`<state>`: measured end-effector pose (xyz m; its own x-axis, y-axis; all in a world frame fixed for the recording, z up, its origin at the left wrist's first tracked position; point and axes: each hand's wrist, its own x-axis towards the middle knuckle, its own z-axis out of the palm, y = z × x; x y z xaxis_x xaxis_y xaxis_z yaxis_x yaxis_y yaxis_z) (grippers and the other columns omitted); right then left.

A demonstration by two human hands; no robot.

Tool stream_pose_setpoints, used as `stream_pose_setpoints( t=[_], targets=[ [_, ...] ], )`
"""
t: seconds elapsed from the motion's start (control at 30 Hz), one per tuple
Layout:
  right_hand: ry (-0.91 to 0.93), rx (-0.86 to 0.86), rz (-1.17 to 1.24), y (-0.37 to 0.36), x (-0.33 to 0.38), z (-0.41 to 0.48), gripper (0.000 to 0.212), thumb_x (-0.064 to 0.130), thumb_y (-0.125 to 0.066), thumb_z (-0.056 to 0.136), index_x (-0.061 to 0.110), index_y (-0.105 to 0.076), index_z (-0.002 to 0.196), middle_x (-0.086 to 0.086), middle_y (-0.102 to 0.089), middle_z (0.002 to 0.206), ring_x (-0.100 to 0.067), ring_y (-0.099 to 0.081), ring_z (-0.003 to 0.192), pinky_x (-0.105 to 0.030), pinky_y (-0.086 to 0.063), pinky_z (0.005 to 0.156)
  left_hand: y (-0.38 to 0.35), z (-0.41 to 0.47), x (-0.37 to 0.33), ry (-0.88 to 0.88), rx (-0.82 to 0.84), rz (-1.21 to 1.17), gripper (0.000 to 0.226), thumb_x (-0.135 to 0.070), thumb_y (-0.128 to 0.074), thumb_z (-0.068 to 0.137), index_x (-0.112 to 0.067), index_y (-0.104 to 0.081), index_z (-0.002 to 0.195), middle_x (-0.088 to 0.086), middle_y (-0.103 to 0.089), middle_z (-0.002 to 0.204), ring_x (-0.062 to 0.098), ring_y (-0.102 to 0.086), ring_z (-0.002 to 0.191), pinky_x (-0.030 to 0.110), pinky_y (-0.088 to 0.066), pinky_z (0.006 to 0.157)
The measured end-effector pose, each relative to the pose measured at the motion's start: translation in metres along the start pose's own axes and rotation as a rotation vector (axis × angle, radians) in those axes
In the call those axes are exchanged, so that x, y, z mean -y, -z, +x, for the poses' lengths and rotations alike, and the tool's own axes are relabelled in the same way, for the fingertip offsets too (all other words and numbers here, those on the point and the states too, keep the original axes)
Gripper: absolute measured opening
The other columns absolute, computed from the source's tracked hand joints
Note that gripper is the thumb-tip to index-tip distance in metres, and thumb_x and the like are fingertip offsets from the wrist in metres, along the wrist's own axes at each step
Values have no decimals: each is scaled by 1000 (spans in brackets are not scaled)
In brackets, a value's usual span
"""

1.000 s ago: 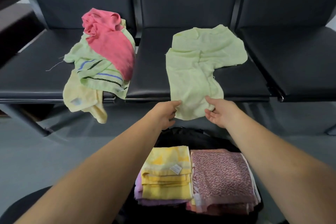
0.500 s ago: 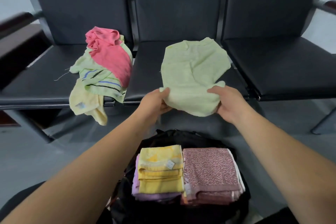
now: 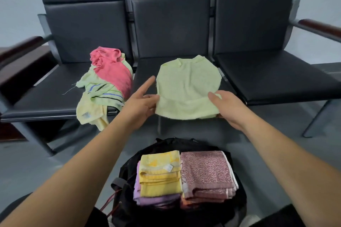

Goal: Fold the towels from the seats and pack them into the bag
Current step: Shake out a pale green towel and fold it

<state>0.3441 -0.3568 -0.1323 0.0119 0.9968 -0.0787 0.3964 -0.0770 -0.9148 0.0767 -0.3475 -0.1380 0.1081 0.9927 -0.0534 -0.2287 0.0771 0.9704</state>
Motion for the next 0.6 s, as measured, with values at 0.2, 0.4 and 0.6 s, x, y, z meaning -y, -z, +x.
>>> stream_pose_setpoints(
  t=[0.2,0.4,0.6],
  targets=[
    [149,-96,114,-13,11,-2,21,21,-75,91,6,-62,98,-2,-62,94,-15,-58,84,-29,-47,72,-8,-8,2,-211,197,522,53,20,-53,90,-6,-60,135,3,-65,128,13,-64,117,21,-48,101],
    [72,34,193,-9,22,6,8,26,-70,95,24,-78,94,-1,-72,115,-21,-65,113,-42,-53,102,6,5,5,-687,239,1530,25,2,-65,82,-9,-71,104,1,-57,105,24,-63,80,35,-53,72],
    [127,224,-353,15,32,-1,32,54,-84,71,31,-72,91,17,-64,102,-4,-59,99,-24,-42,82,18,6,-17,-248,229,834,46,-39,-74,89,4,-62,79,-8,-56,73,9,-51,67,25,-42,65]
  ],
)
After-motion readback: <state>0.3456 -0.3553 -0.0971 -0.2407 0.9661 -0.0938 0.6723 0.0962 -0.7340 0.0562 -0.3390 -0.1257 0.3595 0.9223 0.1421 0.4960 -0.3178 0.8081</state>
